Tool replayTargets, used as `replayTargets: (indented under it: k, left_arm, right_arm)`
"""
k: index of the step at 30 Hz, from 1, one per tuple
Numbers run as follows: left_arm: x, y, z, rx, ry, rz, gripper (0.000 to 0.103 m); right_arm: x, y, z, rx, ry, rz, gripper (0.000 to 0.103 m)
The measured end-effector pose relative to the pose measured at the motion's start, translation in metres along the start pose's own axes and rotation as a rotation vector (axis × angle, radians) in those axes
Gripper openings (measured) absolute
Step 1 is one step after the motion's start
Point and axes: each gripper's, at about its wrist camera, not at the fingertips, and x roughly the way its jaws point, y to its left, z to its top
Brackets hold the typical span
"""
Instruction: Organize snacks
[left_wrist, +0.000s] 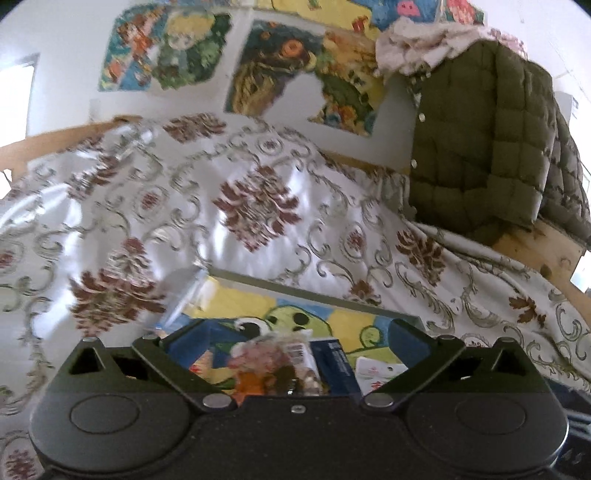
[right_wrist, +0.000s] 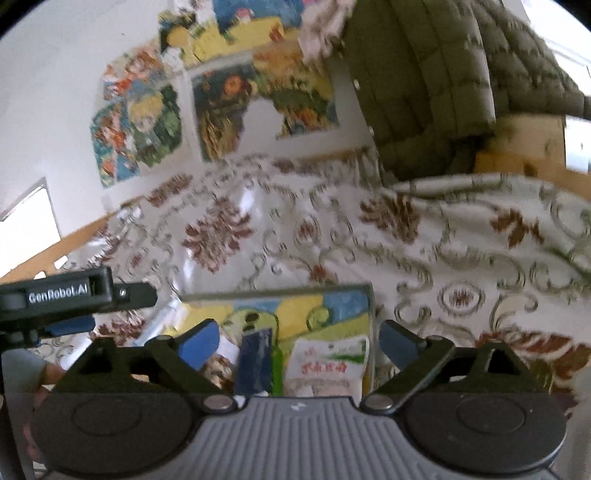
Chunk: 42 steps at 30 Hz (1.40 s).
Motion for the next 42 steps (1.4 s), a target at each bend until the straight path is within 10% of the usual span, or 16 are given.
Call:
replayTargets:
  k: [15, 42]
  left_arm:
    - [-0.106, 0.017, -0.036, 0.083, -0.112, 0.117, 0.102]
    - [-0.215, 0.041, -0.117, 0.097, -0.085, 0.17, 0.102]
  right_arm:
    - [-0.075, 0.025, 0.004, -0.048, -0.126, 0.028, 0.103]
    - [-0.189, 0.041, -0.069, -0.026, -0.053, -0.026, 0.103]
